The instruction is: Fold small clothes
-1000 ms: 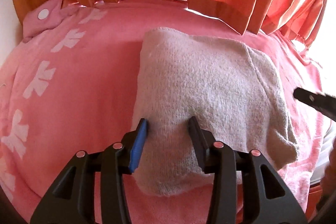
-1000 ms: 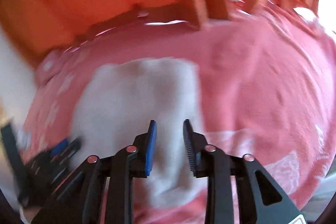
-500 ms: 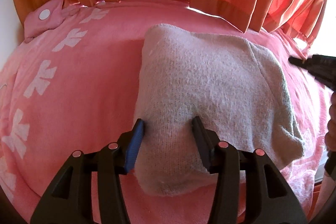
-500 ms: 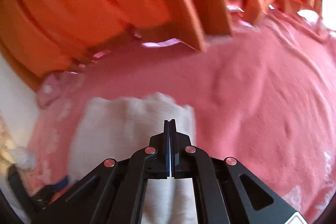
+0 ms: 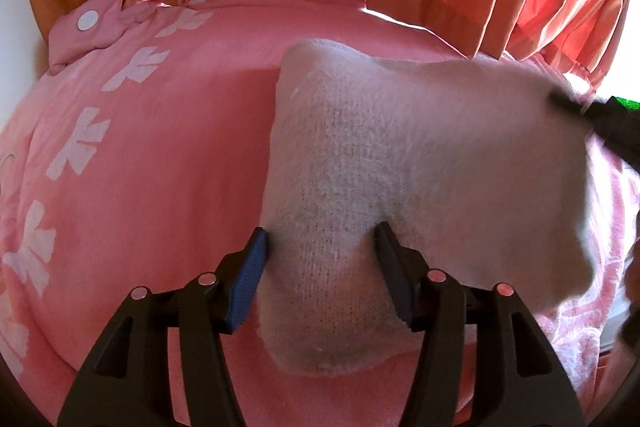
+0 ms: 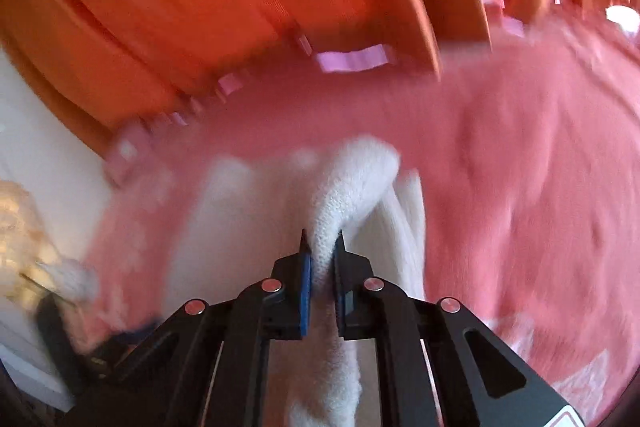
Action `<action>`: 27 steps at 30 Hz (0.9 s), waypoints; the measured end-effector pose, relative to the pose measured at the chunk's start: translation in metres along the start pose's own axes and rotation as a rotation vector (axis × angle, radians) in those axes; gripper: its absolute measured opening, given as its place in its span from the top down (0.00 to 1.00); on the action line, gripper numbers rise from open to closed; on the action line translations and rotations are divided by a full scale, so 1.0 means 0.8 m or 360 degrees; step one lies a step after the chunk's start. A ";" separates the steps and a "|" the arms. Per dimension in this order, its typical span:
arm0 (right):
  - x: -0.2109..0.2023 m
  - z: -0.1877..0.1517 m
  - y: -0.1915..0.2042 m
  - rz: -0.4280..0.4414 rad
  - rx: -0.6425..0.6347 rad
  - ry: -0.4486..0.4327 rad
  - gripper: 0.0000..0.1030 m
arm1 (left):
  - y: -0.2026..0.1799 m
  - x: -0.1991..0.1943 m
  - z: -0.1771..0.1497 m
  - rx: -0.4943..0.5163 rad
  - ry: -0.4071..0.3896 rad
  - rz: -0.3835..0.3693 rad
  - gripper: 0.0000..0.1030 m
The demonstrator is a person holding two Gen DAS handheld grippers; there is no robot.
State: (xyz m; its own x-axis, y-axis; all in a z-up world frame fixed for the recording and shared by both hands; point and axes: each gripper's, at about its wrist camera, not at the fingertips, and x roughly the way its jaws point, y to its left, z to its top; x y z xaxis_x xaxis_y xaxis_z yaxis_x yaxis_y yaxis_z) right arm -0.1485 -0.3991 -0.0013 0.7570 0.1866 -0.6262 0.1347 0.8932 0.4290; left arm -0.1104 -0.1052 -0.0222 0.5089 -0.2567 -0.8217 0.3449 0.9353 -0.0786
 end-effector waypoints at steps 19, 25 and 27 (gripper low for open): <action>0.024 -0.113 -0.009 -0.0277 -0.0056 0.0534 0.86 | -0.010 0.006 -0.003 0.0014 -0.0006 0.0055 0.42; -0.007 -0.104 0.003 -0.0259 -0.0033 0.0417 0.71 | -0.006 0.001 -0.001 -0.0014 0.0033 0.0025 0.42; 0.016 -0.120 -0.011 -0.0285 0.0004 0.0520 0.71 | -0.005 0.001 -0.002 -0.0011 0.0032 0.0027 0.42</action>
State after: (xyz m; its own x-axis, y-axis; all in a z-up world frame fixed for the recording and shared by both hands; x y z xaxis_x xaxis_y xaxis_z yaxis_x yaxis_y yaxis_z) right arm -0.2017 -0.3655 -0.0759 0.4770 0.1485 -0.8663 0.2485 0.9226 0.2950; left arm -0.1125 -0.1089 -0.0231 0.4986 -0.2359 -0.8341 0.3308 0.9412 -0.0685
